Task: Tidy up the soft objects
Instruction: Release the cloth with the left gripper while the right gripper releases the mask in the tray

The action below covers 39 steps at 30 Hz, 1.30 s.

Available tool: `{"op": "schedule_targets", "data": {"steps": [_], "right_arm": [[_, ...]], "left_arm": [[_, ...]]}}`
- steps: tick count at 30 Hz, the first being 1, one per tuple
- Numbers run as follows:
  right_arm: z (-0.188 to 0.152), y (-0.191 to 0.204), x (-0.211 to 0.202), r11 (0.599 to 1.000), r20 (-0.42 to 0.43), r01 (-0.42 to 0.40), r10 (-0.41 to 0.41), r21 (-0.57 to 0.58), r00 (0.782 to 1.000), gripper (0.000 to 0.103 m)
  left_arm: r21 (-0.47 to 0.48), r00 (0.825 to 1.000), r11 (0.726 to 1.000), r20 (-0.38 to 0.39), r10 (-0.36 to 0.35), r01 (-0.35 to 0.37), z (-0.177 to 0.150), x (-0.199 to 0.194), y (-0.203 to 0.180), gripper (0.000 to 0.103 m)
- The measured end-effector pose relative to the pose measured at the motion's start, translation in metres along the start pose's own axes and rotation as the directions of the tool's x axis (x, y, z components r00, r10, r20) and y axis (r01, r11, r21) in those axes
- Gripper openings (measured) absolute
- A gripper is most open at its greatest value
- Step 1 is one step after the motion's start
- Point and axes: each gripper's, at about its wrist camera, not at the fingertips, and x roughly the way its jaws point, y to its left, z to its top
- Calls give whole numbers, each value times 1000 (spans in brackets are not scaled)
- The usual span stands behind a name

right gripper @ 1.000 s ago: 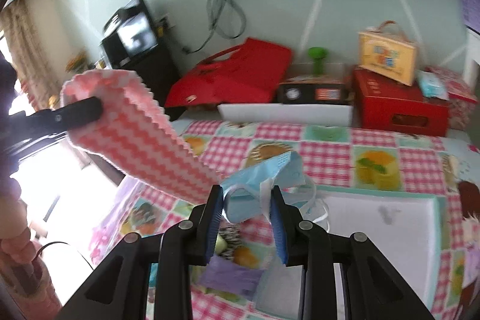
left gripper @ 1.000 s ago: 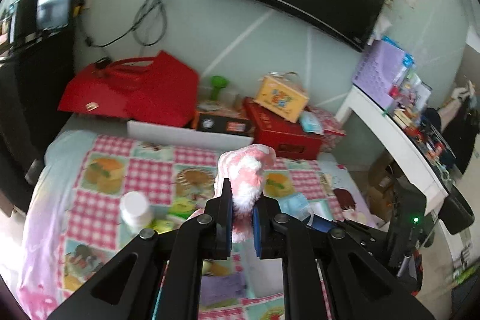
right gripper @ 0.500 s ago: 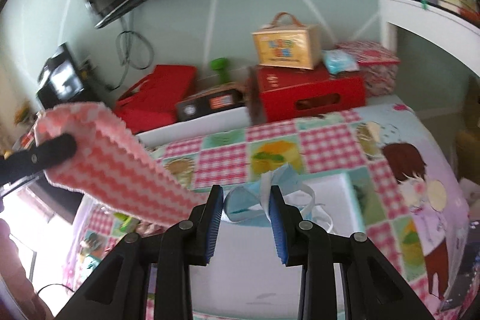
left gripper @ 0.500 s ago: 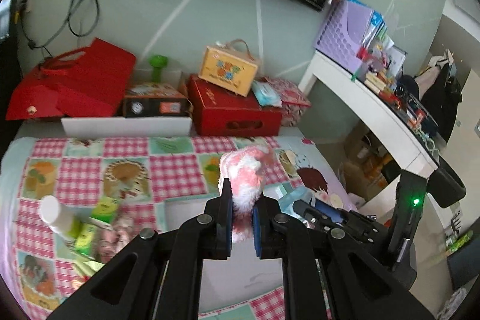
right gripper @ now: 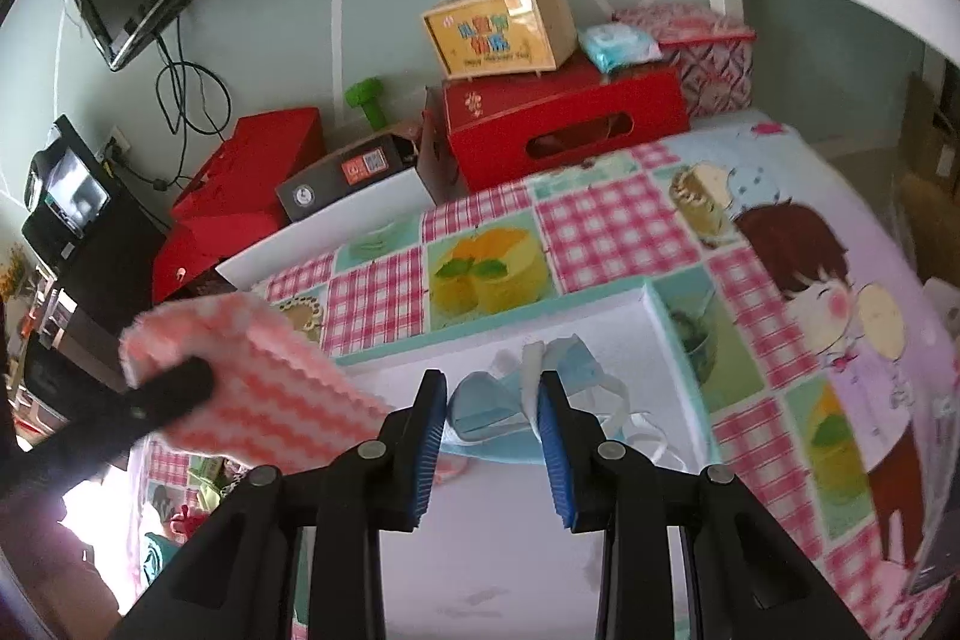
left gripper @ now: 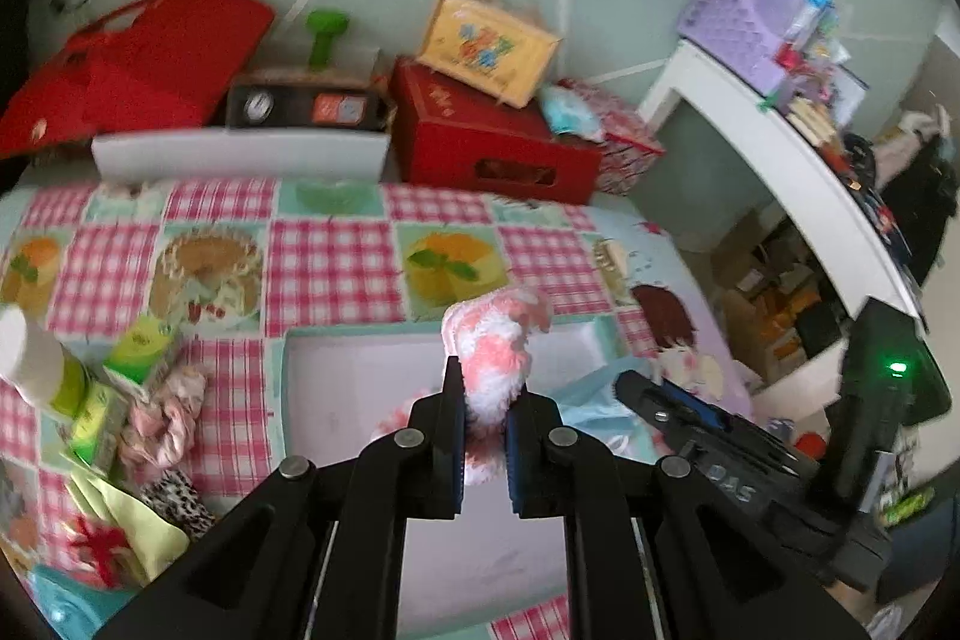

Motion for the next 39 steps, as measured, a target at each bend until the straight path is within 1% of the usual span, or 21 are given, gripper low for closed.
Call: {"op": "schedule_targets", "data": {"steps": [3, 6, 9, 11, 16, 20, 21, 23, 25, 28, 29, 31, 34, 39], "right_arm": [[-3, -2, 16, 1000, -26, 15, -14, 18, 1000, 33], [-8, -5, 33, 1000, -64, 11, -9, 25, 998, 33], [-15, -10, 47, 999, -103, 32, -29, 26, 994, 33], [-19, -13, 53, 999, -131, 31, -27, 29, 991, 33], [-27, -14, 59, 999, -166, 44, -42, 9, 985, 33], [-25, -12, 54, 999, -163, 54, -54, -2, 985, 34], [-25, -11, 52, 998, -163, 57, -57, -7, 985, 36], [-24, -8, 49, 997, -161, 69, -72, -22, 984, 47], [-23, -3, 44, 995, -153, 85, -91, -44, 984, 52], [-22, 3, 36, 994, -136, 87, -95, -65, 986, 54], [-22, 5, 34, 994, -132, 88, -97, -70, 986, 55], [-22, 9, 28, 992, -122, 97, -107, -85, 987, 58], [-21, 13, 21, 989, -108, 109, -119, -96, 987, 61], [-21, 17, 13, 984, -93, 135, -146, -119, 985, 68]], "left_arm": [[-61, 998, 998, -62, 6, -10, -10, 26, 16, 11], [-87, 994, 995, -102, 43, -52, -22, 45, 26, 11], [-120, 989, 990, -134, 56, -73, -33, 58, 35, 11], [-125, 986, 989, -153, 65, -85, -38, 64, 37, 11], [-134, 980, 984, -174, 96, -120, -49, 72, 42, 11], [-118, 978, 981, -160, 132, -151, -48, 69, 41, 12], [-107, 977, 981, -158, 141, -159, -48, 68, 40, 14], [-92, 974, 979, -157, 164, -180, -48, 64, 37, 22], [-77, 972, 978, -150, 179, -192, -47, 61, 35, 39], [-65, 971, 975, -132, 200, -210, -44, 52, 33, 55], [-63, 970, 974, -123, 209, -218, -44, 49, 32, 56], [-60, 967, 969, -102, 233, -240, -42, 40, 32, 63], [-54, 966, 967, -76, 246, -250, -41, 32, 31, 71], [-45, 967, 967, -48, 249, -251, -39, 23, 28, 76]]}}
